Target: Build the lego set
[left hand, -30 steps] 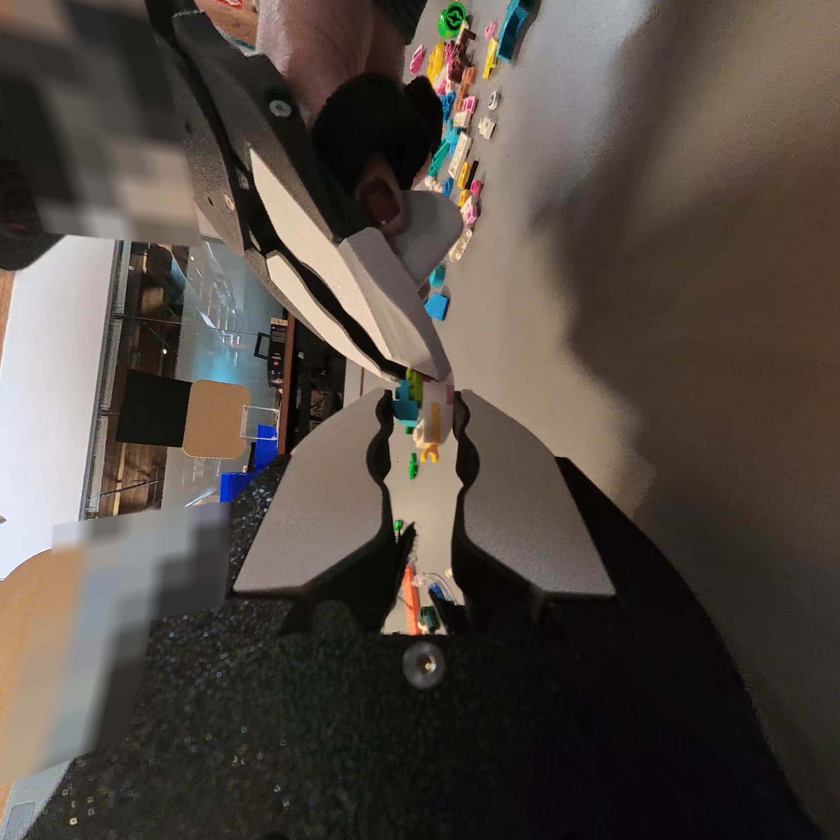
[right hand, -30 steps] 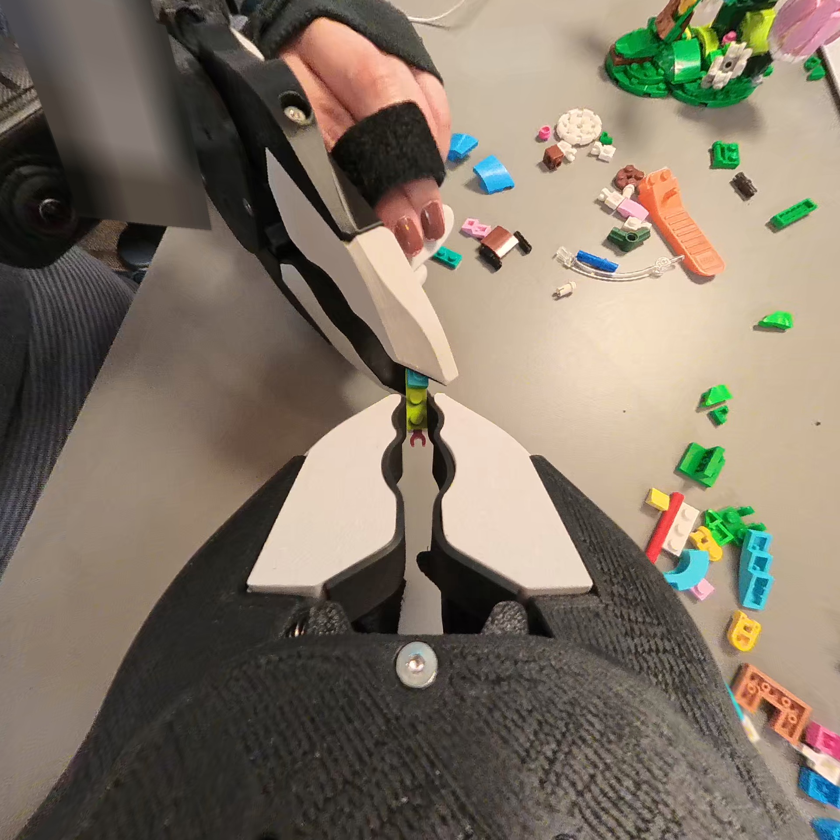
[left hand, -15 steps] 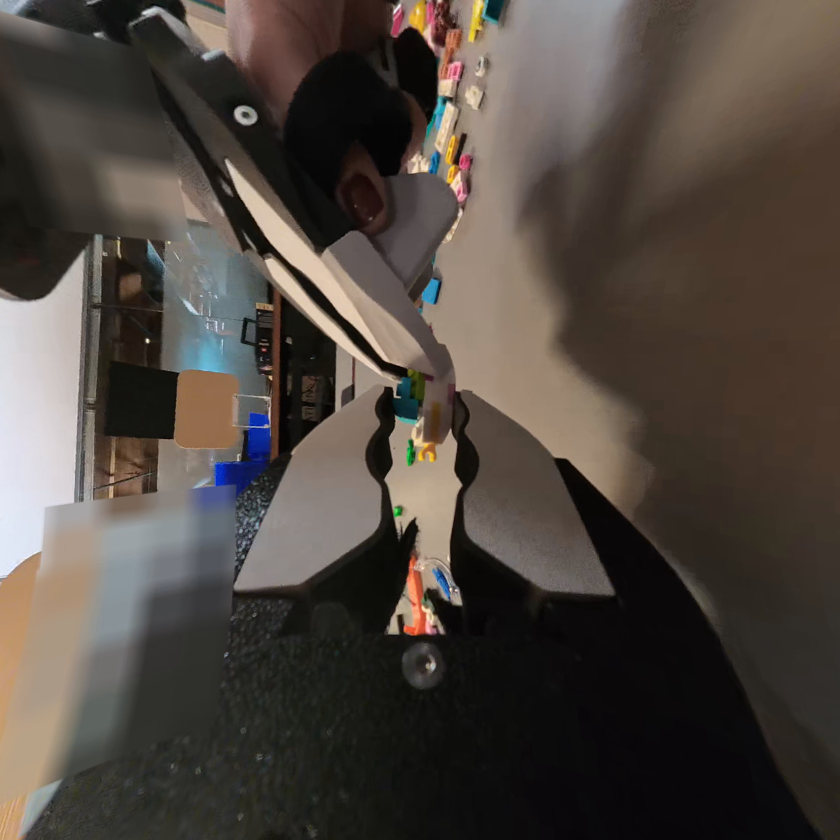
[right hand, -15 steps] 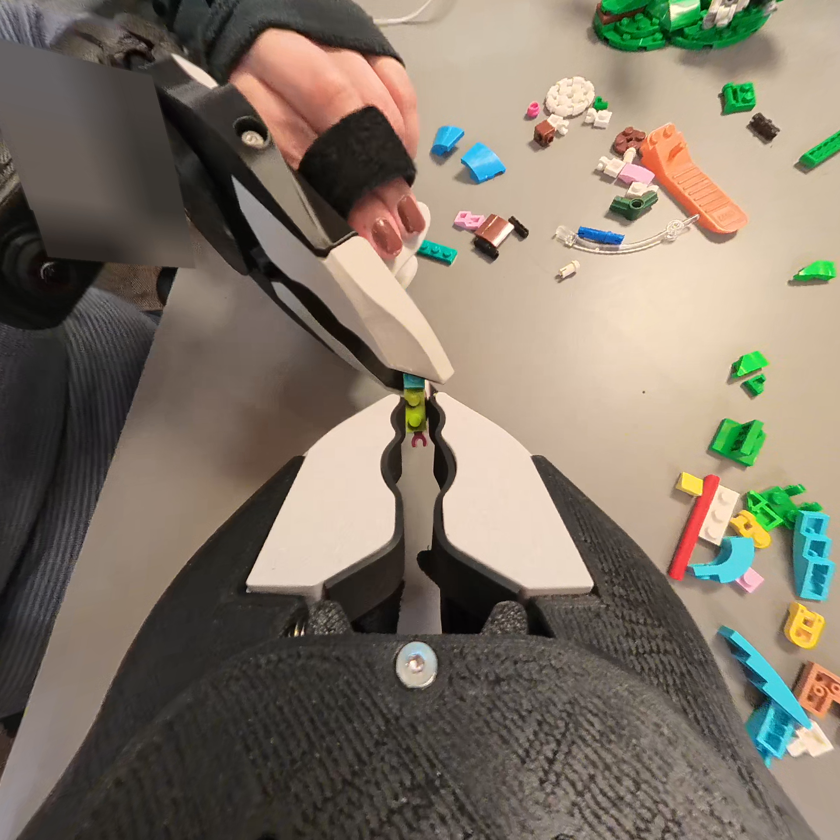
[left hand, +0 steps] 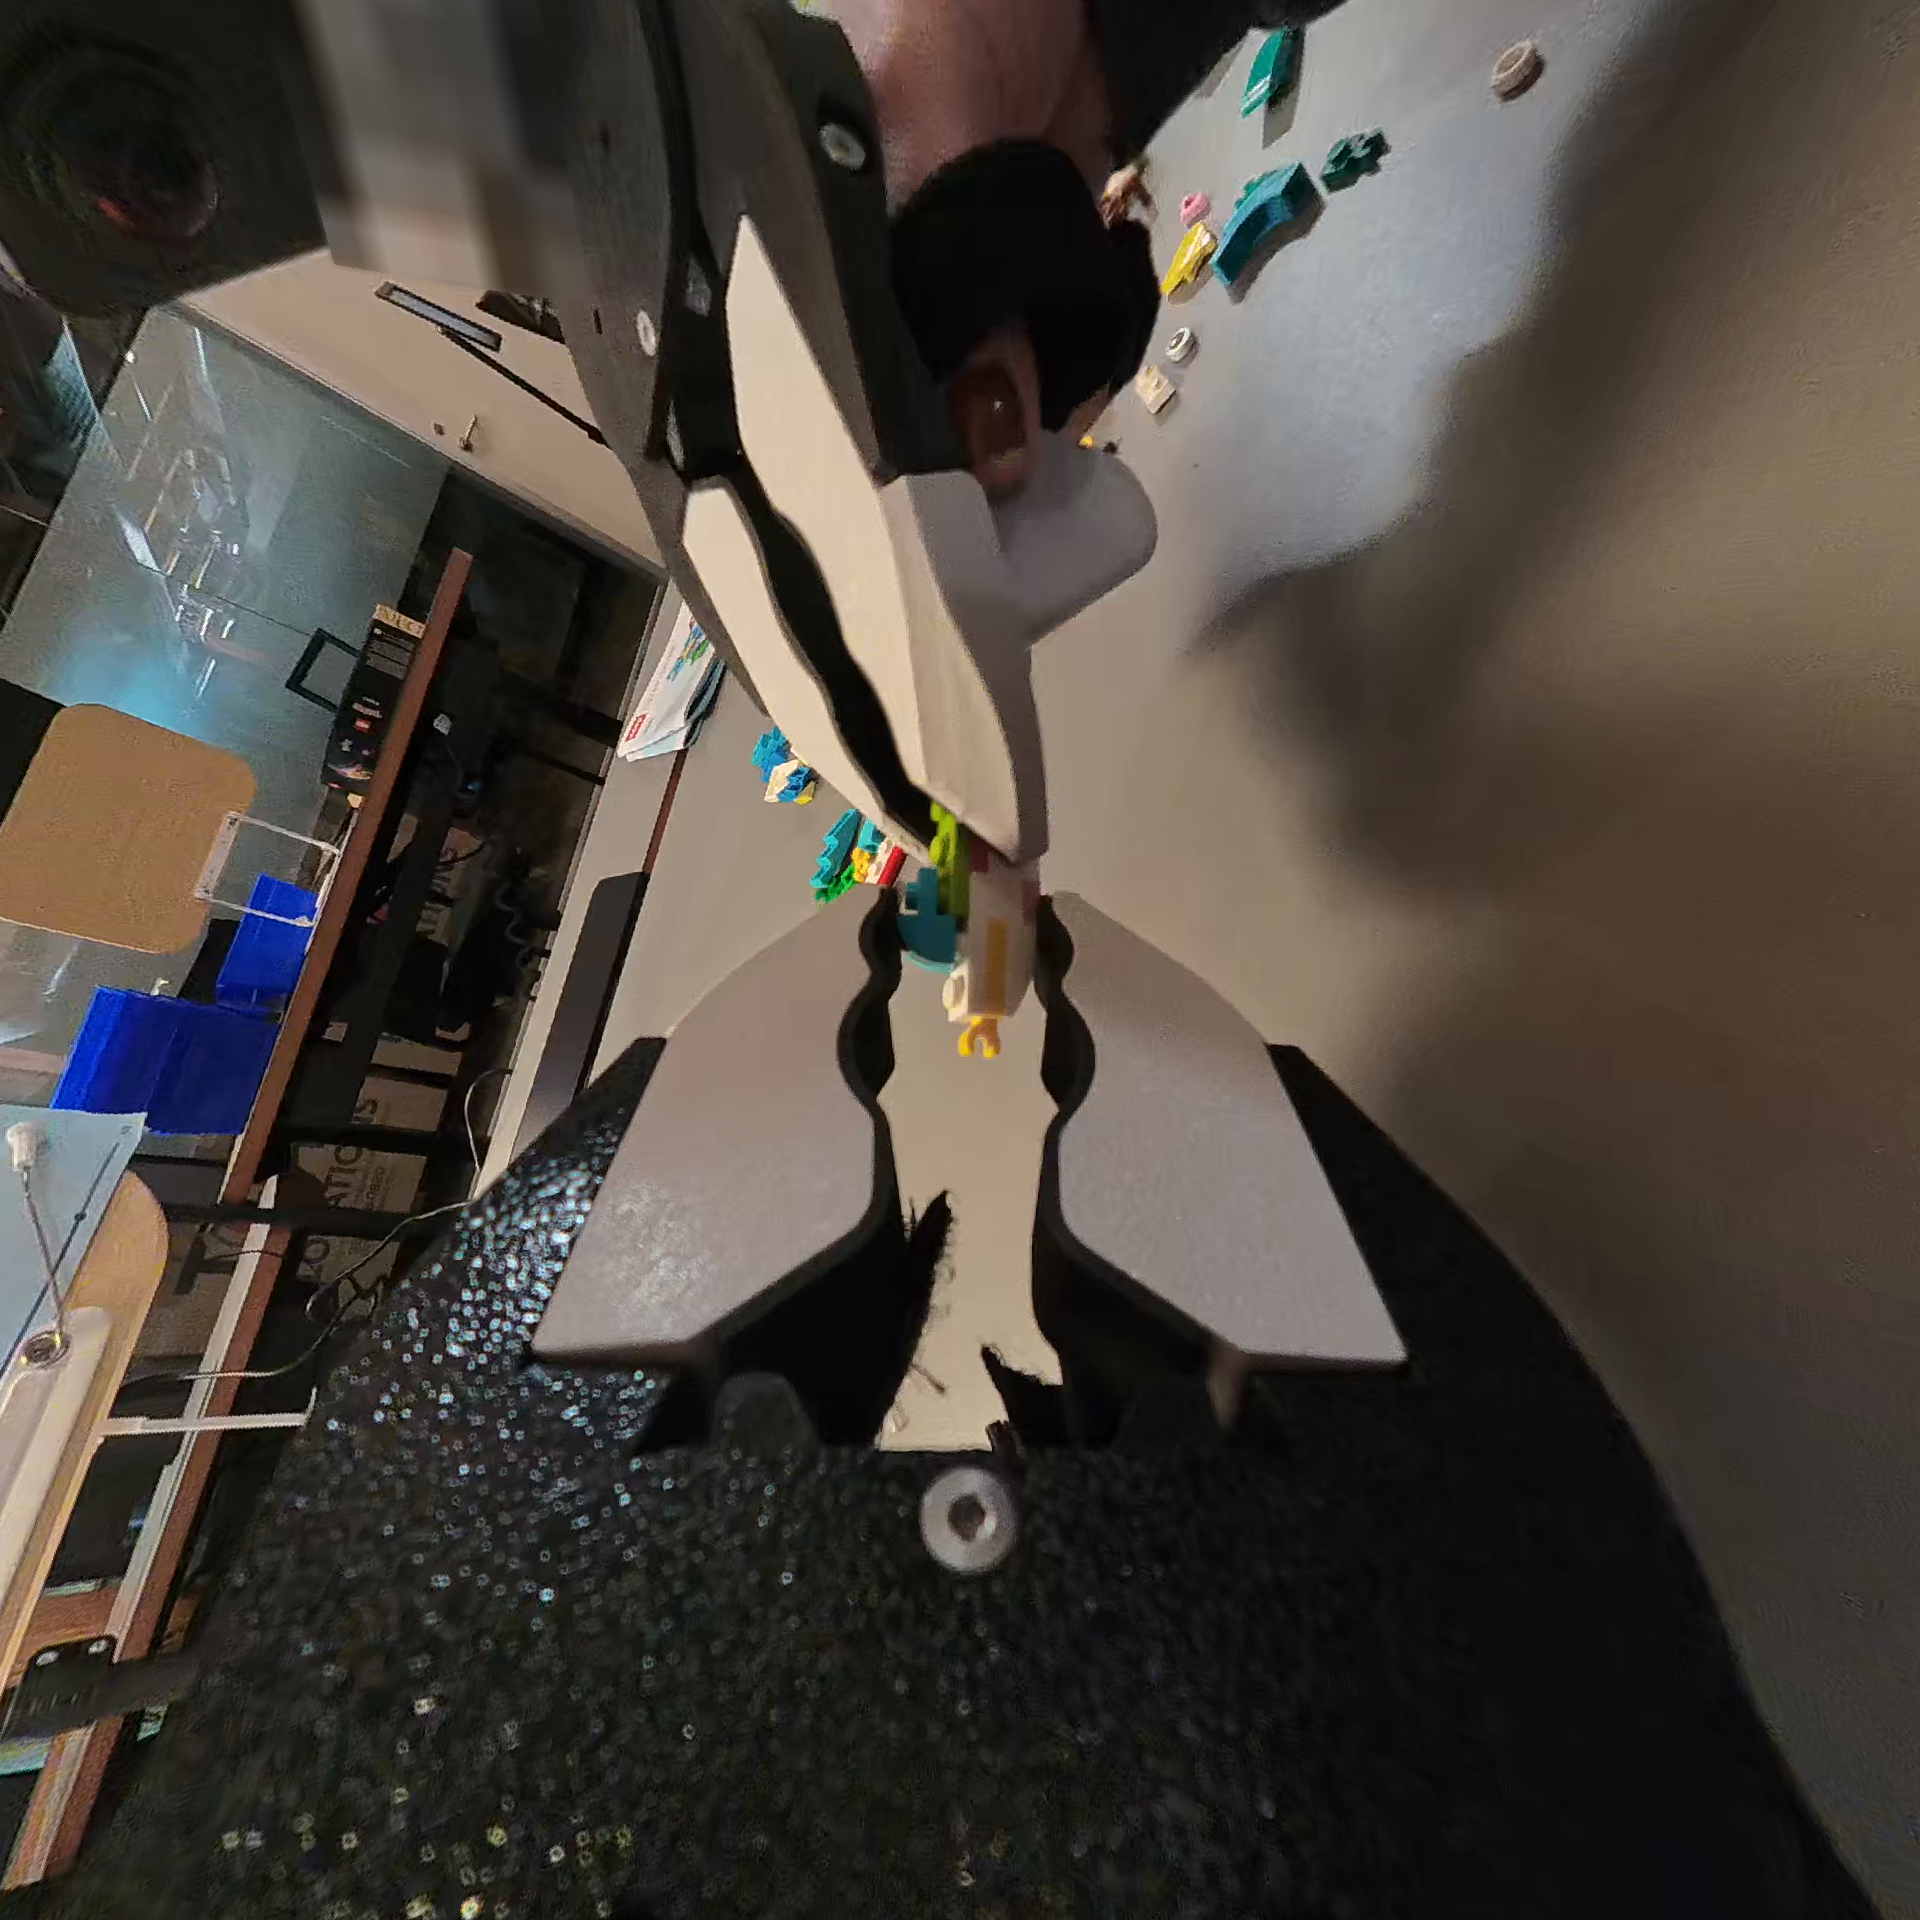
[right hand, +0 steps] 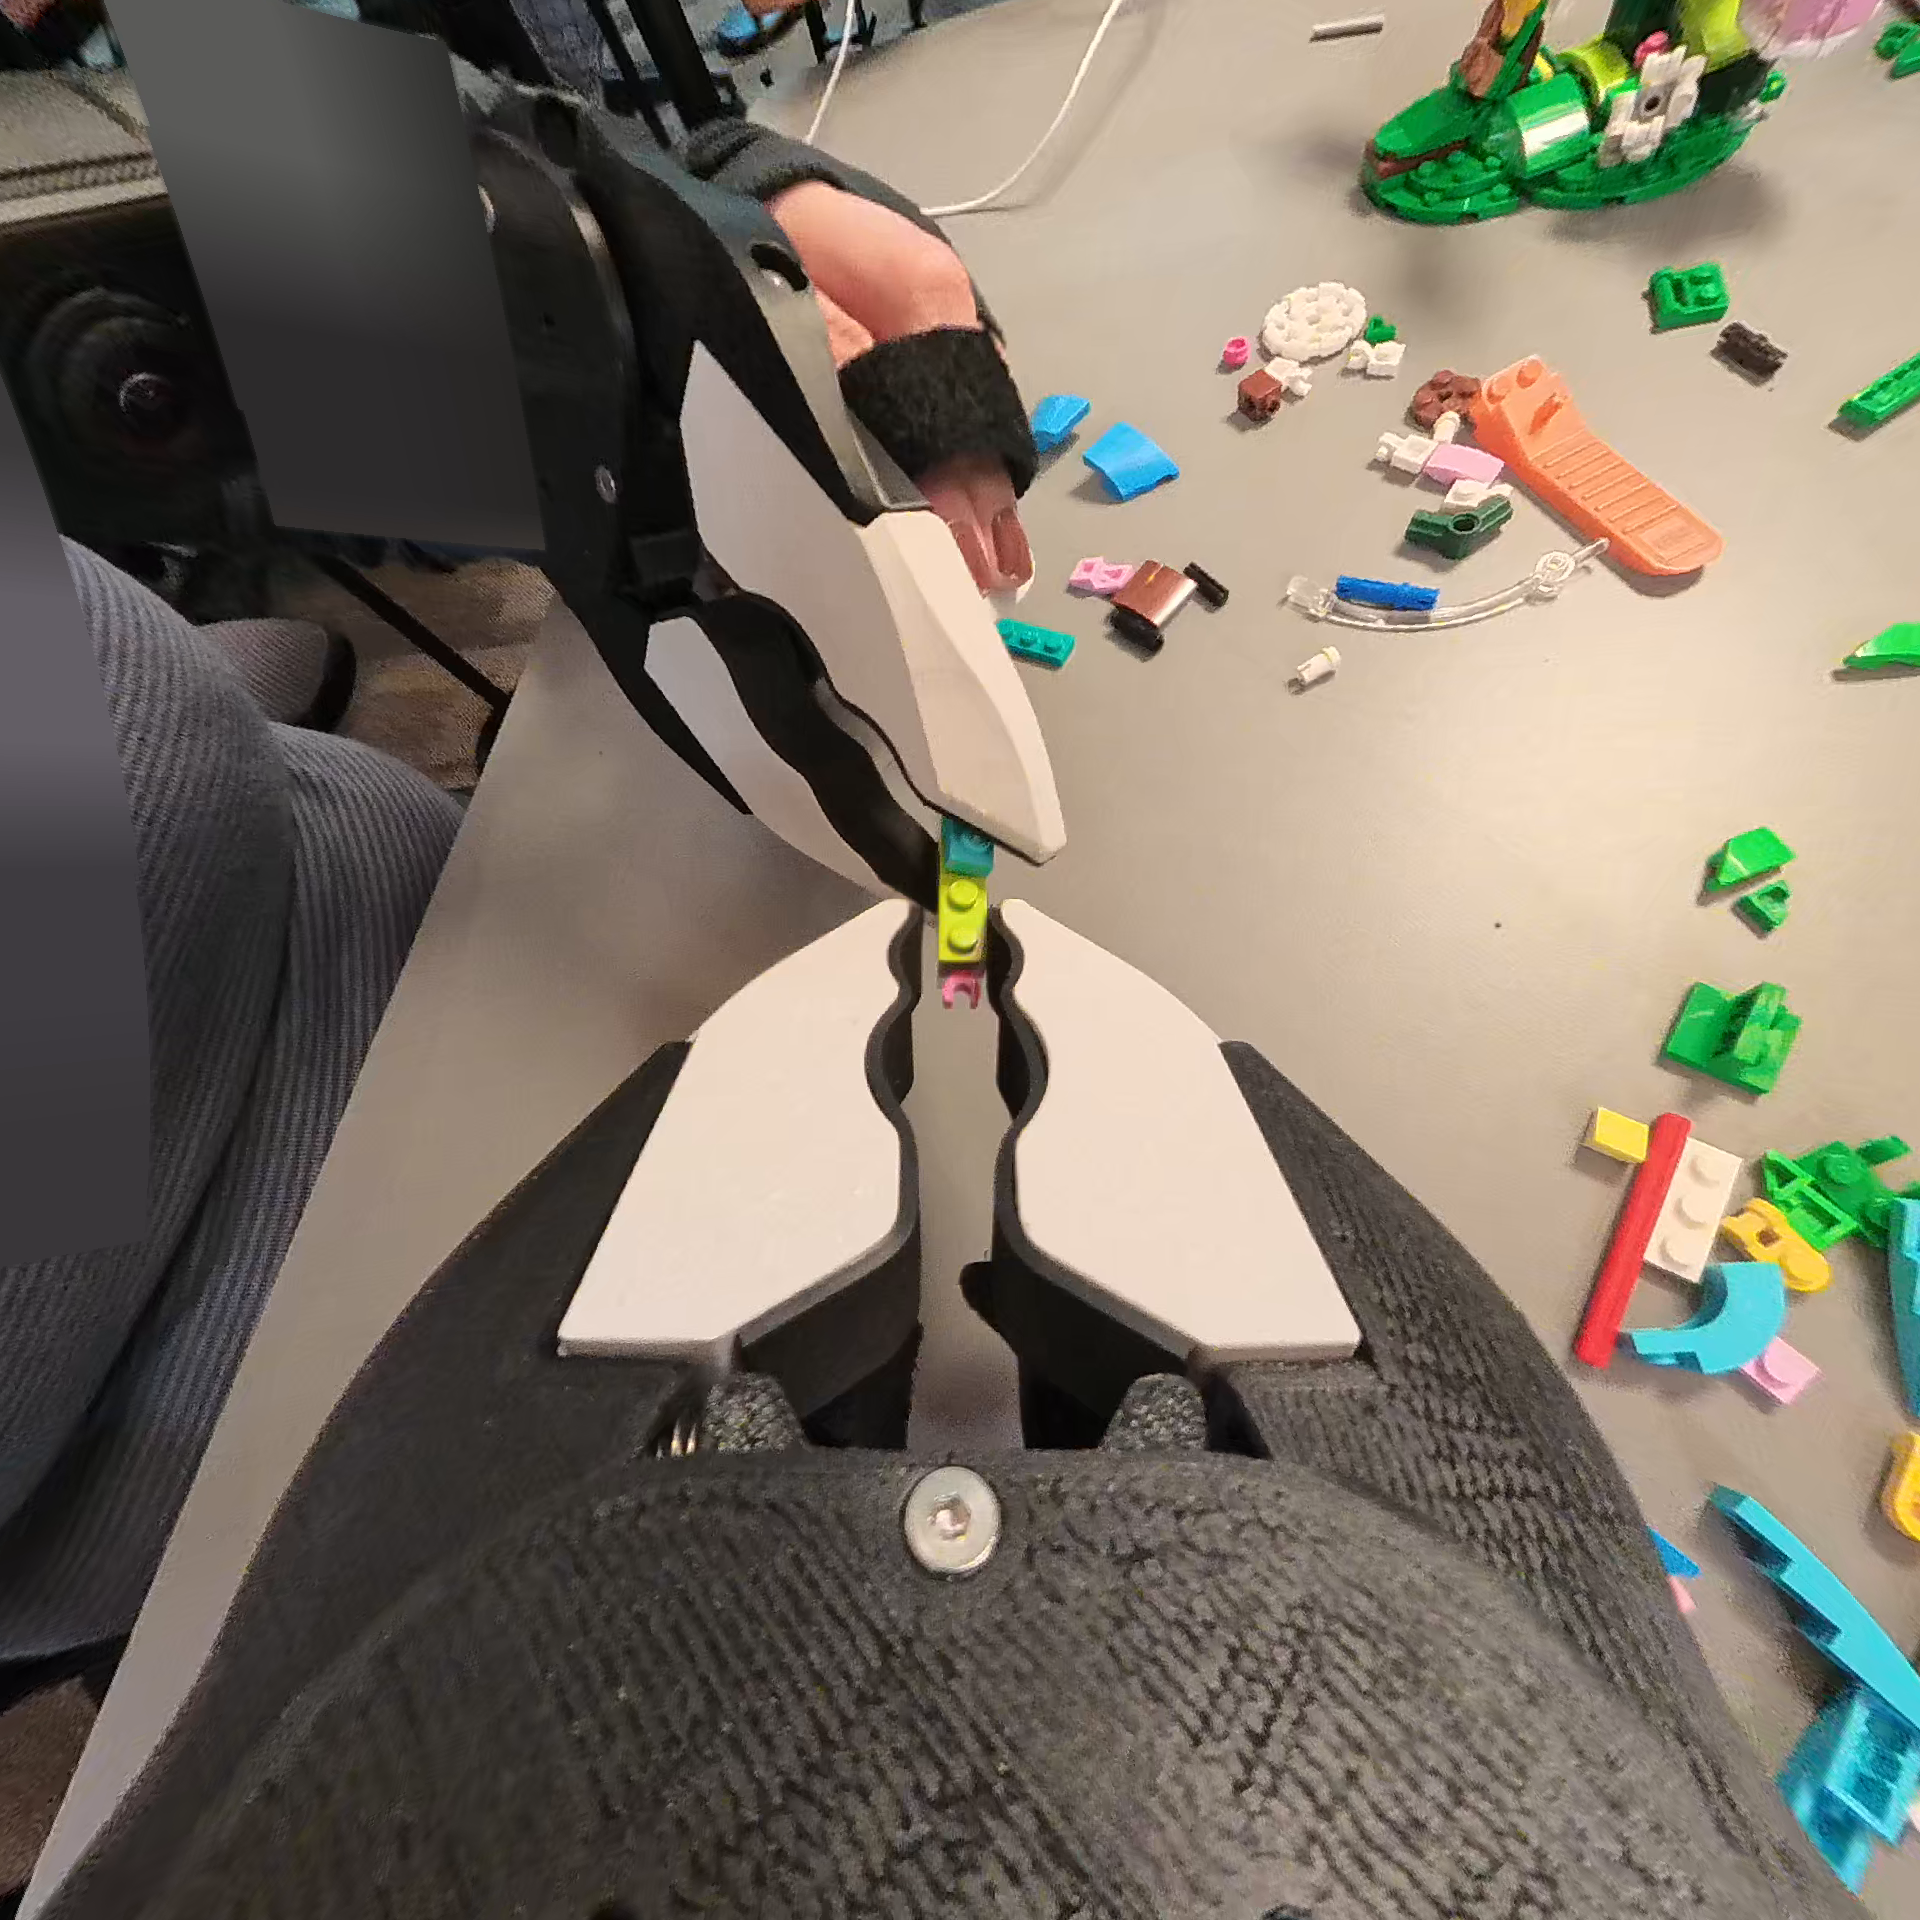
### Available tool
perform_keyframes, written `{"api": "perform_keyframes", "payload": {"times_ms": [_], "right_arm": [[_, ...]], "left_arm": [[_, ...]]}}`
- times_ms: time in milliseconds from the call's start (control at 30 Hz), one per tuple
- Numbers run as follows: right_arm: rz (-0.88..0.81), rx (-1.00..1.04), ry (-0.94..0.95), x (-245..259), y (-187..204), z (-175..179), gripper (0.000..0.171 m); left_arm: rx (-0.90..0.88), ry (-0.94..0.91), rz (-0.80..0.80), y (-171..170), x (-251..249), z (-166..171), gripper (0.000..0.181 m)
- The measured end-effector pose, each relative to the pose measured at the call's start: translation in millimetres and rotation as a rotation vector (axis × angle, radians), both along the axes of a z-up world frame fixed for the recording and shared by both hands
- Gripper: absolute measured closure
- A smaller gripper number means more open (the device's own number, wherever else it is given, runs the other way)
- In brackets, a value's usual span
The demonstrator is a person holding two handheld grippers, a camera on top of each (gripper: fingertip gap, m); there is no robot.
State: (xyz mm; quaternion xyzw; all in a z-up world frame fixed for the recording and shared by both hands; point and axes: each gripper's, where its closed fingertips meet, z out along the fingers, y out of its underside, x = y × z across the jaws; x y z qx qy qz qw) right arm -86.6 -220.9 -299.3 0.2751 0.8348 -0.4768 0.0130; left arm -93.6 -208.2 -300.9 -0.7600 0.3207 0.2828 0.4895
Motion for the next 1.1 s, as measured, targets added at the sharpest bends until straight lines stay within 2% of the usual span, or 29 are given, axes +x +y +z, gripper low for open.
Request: {"api": "perform_keyframes", "payload": {"times_ms": [400,633,800,1100], "right_arm": [[-0.073,-0.199,-0.128,-7,-1,11,0.165],[-0.056,-0.105,-0.046,-7,-2,8,0.164],[-0.028,-0.129,-0.052,-3,-4,11,0.164],[-0.037,-0.150,-0.081,-3,-2,12,0.165]], "left_arm": [[0.119,0.223,0.017,-1,-4,16,0.156],[0.064,0.152,0.005,-2,-5,11,0.156],[0.080,0.096,-0.046,-4,-1,14,0.155],[0.116,0.162,-0.025,-4,-1,17,0.155]]}}
